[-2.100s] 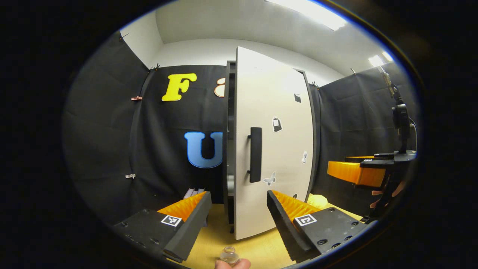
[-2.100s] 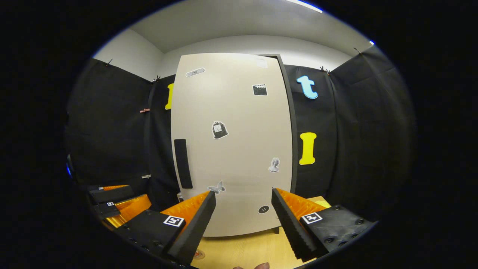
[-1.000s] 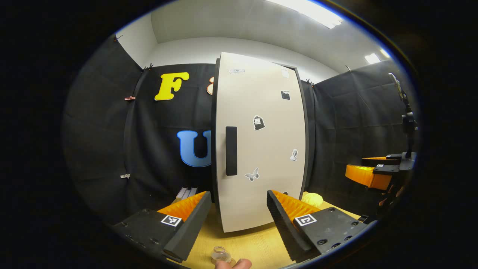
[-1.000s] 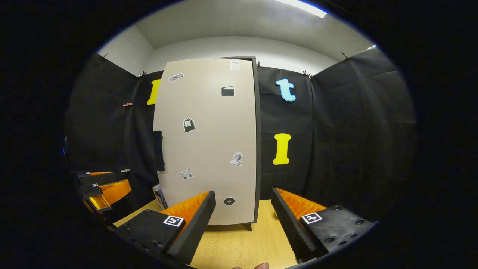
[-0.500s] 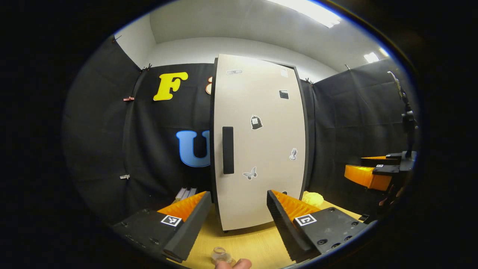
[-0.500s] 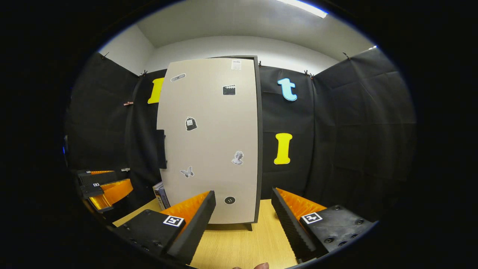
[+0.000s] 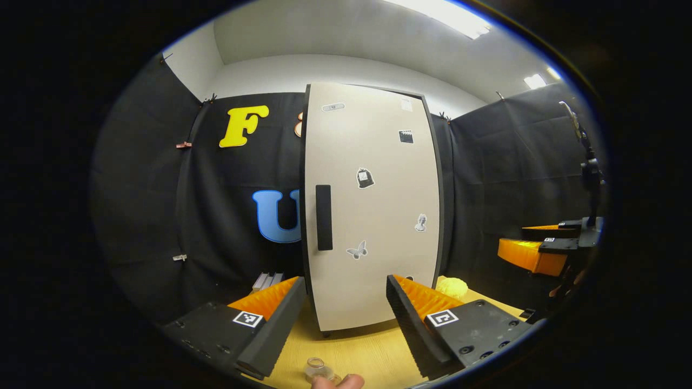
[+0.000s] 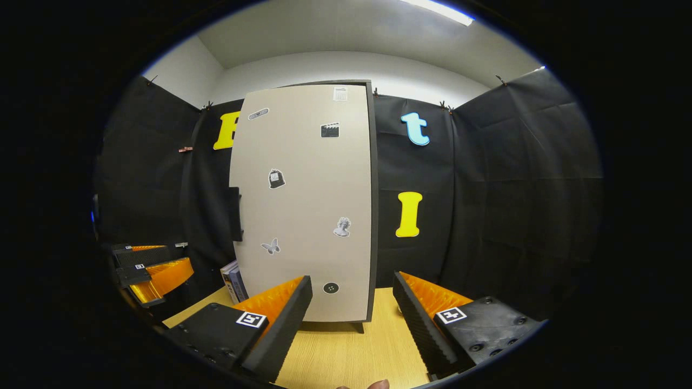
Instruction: Open the cabinet door with the right hand, grasp the bottle in the cabinet with the left hand and place it on the coaster, then close the cabinet door with the right hand.
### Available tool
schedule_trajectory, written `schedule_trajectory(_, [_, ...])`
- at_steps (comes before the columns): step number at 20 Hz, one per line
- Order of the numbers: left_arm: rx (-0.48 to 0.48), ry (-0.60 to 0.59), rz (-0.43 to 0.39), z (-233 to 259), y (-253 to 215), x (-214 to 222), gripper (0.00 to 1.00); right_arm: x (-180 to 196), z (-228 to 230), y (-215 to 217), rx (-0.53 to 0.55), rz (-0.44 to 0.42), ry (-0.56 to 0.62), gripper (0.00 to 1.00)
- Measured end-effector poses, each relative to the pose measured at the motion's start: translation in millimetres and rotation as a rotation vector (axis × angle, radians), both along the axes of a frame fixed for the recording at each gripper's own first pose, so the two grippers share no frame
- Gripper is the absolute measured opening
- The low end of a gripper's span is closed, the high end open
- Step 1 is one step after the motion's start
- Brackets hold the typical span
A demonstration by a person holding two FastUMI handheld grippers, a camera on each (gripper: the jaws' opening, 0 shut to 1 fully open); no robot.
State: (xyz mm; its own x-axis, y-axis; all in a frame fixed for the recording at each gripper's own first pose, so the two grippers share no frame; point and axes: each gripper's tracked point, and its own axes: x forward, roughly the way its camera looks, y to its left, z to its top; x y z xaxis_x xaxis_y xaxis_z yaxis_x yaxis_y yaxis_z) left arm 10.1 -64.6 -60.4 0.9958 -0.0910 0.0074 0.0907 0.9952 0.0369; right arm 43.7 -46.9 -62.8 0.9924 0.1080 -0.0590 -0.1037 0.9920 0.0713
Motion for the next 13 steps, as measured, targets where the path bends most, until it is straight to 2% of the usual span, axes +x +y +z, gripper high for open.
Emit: schedule_trajectory(13, [0.011,-0.002,-0.002,0.4,-2.3,-2.5,0.95,-5.7,-0.9,-3.1,0.0,0.005,0.001,0.98])
